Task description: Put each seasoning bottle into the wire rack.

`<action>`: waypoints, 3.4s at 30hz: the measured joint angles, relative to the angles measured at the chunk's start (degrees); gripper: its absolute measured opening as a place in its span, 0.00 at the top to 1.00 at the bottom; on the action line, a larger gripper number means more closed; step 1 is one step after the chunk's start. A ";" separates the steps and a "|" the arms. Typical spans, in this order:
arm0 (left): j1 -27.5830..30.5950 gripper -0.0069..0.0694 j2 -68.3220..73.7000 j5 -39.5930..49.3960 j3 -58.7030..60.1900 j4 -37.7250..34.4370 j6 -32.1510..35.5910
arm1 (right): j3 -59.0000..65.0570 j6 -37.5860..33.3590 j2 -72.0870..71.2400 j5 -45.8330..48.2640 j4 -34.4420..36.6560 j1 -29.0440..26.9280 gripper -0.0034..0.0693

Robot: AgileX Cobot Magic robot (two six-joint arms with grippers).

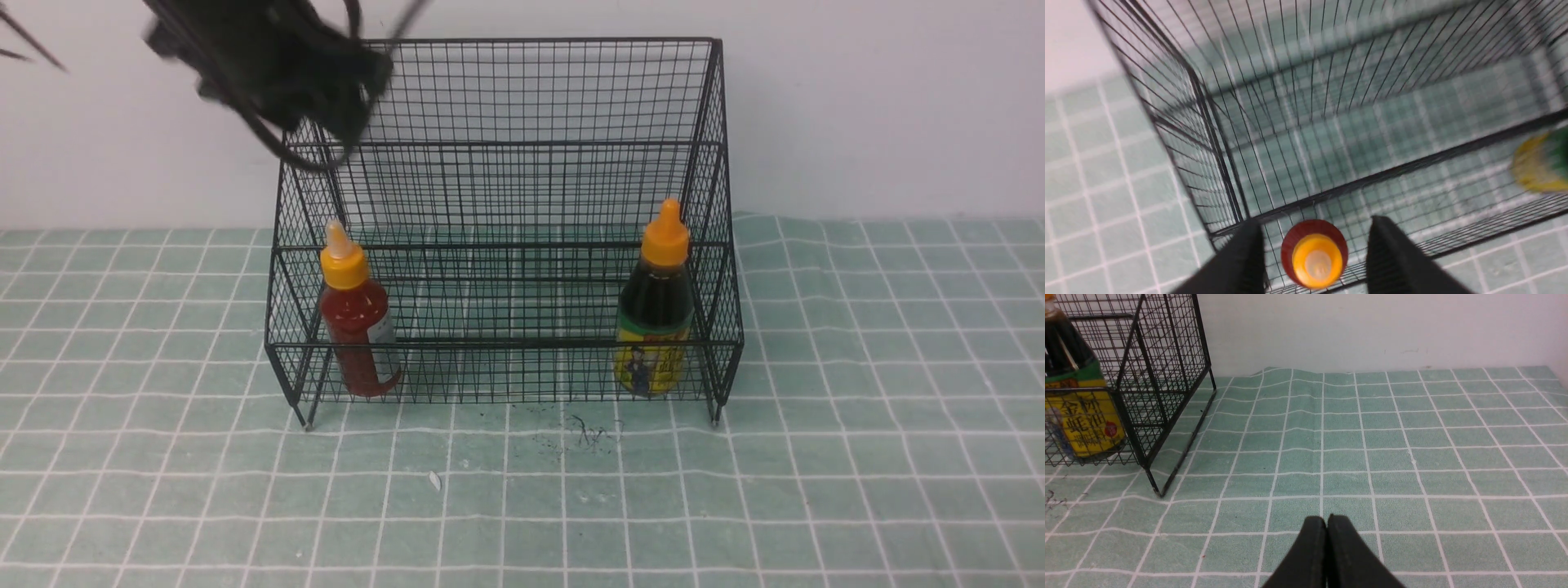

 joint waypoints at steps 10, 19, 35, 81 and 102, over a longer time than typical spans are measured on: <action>0.00 0.92 -30.22 1.22 9.08 3.11 -1.55 | 0.00 0.00 0.00 0.00 0.00 0.00 0.97; 0.00 0.92 -63.28 -15.05 45.62 3.11 -2.89 | 0.00 0.00 0.00 0.00 0.00 0.00 0.97; 0.00 0.92 -94.93 -34.98 86.28 -4.92 -3.69 | 0.00 0.00 0.00 0.00 0.00 0.00 0.97; 10.16 0.92 -97.21 -49.71 111.86 -1.18 4.47 | 0.00 0.00 0.00 0.00 0.00 0.00 0.97; 10.16 0.92 -97.21 -49.66 111.86 -1.18 4.63 | 0.00 0.00 0.00 0.00 0.00 0.00 0.97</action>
